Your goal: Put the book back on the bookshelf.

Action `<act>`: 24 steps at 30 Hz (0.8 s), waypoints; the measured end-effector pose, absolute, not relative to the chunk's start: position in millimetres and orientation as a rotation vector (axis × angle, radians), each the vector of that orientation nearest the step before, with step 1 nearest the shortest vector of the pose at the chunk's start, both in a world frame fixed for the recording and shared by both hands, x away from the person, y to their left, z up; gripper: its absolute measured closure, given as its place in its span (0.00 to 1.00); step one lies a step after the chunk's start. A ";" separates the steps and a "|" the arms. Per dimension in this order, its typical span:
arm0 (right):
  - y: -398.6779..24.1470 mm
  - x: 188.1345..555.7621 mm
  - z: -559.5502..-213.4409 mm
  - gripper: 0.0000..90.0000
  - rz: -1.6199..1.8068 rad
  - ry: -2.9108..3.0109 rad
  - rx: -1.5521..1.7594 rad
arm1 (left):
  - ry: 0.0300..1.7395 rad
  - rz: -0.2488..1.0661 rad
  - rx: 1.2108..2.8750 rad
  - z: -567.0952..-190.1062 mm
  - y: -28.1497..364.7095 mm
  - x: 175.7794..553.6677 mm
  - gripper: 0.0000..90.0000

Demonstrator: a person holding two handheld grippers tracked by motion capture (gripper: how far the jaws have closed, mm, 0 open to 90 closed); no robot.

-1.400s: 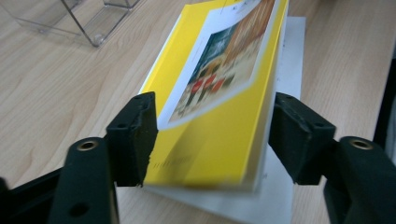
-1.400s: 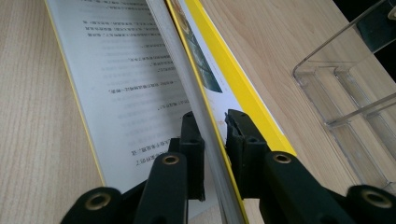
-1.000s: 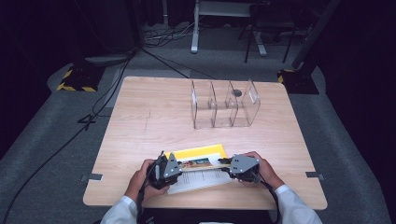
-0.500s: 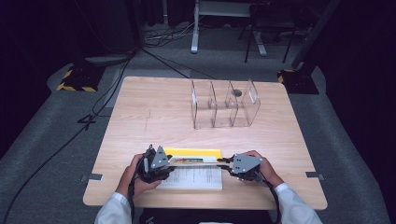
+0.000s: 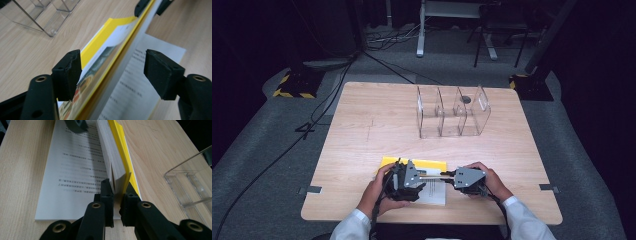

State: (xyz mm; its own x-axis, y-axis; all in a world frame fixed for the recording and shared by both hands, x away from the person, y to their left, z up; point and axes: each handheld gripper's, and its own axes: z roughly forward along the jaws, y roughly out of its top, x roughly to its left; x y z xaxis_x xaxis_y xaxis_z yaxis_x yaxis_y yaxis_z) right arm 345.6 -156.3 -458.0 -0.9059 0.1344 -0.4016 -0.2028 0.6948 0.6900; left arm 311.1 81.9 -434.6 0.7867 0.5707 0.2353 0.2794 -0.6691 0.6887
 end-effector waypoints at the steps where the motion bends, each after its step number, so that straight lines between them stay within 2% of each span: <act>1: -155.7 345.3 -457.8 0.92 1.077 2.483 -0.062 | 0.638 0.581 2.307 -434.3 80.8 312.6 0.32; 5: -154.6 344.1 -457.9 0.92 1.068 2.488 -0.072 | 0.652 0.531 2.290 -433.4 82.2 315.8 0.25; 12: -154.7 344.5 -456.6 0.92 1.075 2.482 -0.062 | 0.651 0.544 2.366 -441.6 81.3 316.9 0.27; 14: -154.0 344.3 -456.4 0.92 1.071 2.481 -0.069 | 0.649 0.539 2.374 -440.5 84.9 317.1 0.42; 16: -154.3 344.5 -456.0 0.92 1.076 2.478 -0.063 | 0.627 0.502 2.386 -439.7 88.4 317.4 0.51; 22: -153.0 343.9 -456.3 0.90 1.073 2.479 -0.071 | 0.572 0.464 2.472 -444.4 90.5 317.1 0.66; 24: -151.9 343.1 -456.8 0.90 1.069 2.483 -0.074 | 0.578 0.463 2.486 -446.1 88.7 317.6 0.67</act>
